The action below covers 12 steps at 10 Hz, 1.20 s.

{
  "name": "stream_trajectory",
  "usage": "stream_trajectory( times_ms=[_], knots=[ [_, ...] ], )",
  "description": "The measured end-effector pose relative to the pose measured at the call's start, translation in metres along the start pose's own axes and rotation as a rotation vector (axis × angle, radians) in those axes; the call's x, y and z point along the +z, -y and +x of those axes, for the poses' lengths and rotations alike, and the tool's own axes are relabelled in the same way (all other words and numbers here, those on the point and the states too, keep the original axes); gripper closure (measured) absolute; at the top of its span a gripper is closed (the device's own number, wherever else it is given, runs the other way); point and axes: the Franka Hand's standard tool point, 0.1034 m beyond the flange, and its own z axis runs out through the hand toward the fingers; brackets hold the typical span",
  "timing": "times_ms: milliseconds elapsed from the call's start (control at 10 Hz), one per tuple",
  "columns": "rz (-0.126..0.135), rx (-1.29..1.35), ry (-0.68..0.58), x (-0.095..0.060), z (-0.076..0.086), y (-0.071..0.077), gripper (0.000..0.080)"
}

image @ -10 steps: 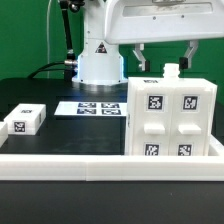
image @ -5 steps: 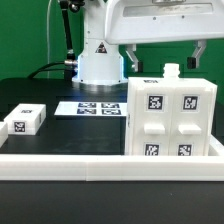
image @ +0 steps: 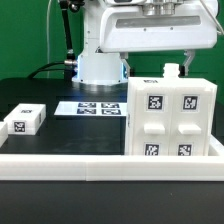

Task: Assemble cabinet

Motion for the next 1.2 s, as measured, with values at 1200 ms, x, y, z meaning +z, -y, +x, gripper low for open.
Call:
stream_trajectory(
  times_ms=[1200],
  knots=[
    [-0.046, -0.068, 0.027, 0.019, -0.023, -0.149, 0.0002]
  ],
)
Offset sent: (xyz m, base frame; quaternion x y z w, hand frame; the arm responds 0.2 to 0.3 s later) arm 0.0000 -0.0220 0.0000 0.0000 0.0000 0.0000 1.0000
